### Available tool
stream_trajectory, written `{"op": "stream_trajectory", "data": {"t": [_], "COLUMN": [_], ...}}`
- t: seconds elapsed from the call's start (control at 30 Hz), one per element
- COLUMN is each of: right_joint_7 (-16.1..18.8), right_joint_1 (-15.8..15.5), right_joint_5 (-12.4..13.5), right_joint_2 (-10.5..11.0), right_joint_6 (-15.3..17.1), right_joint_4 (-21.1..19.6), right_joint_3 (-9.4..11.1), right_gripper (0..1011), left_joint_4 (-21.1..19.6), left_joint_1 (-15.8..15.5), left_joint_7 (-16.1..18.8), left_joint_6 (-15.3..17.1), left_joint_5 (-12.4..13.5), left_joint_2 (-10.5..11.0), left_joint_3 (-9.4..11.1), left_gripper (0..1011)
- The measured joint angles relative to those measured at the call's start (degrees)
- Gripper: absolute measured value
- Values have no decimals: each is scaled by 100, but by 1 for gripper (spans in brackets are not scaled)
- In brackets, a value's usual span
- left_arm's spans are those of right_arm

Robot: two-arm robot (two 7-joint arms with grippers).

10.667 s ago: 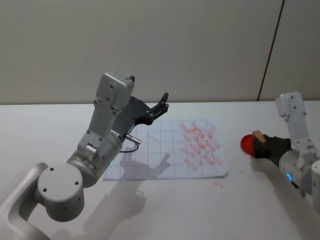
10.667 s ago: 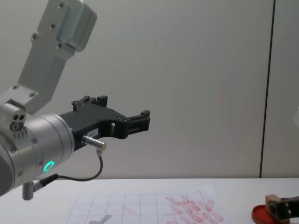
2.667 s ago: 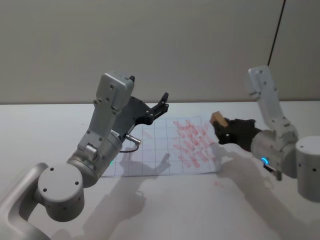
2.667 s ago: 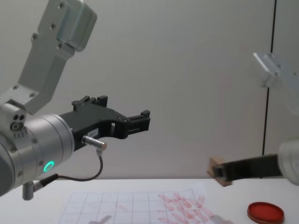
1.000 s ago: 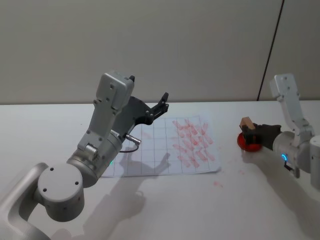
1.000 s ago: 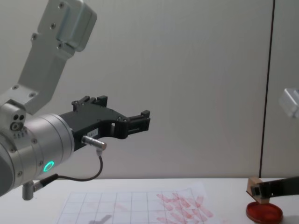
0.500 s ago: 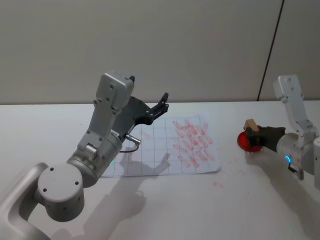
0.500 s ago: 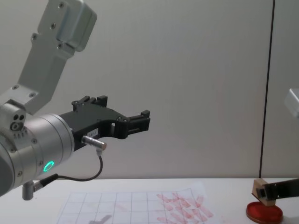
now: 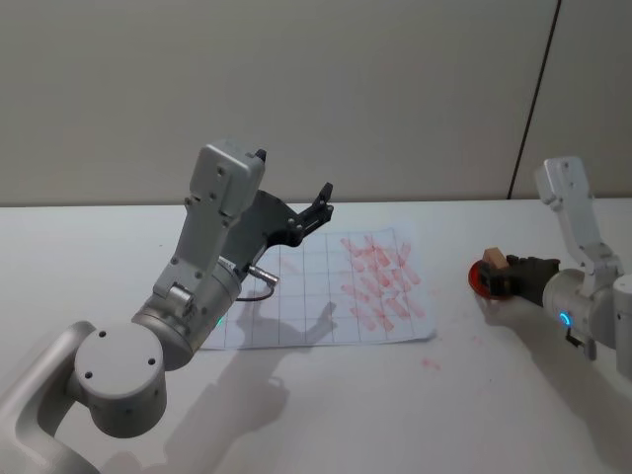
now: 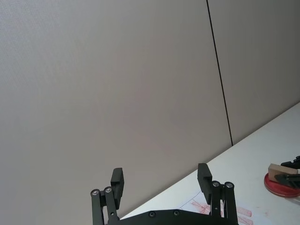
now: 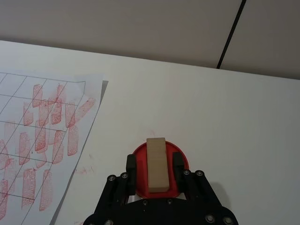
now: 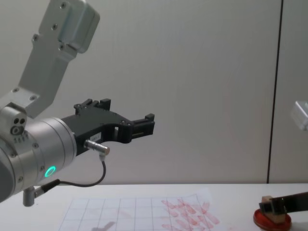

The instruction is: Use the one hand to pick up the stamp and affix it onto the A4 paper.

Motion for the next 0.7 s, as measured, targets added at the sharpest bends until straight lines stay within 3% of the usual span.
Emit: {"op": "stream_trajectory", "data": {"t": [0.23,0.53,0.7], "right_joint_7": [26,21,17], "right_joint_1": [10,-86,-158], "right_joint_5": [-34,-127,-185], "right_joint_2": [-5,41,80], "right_joint_6": [-88,-428,-668], "right_joint_4": [21,-228,-383], "right_joint_3": [-6,2,13], "right_gripper": [621,917,1001], "left_joint_4": [0,0,0], "left_joint_1": [0,0,0], "left_joint_7": [0,0,0], "left_joint_6": [0,0,0], "left_joint_5": [0,0,0], "left_joint_2": [0,0,0], "left_joint_3": [0,0,0], "left_gripper": [1001,1001,1001]}}
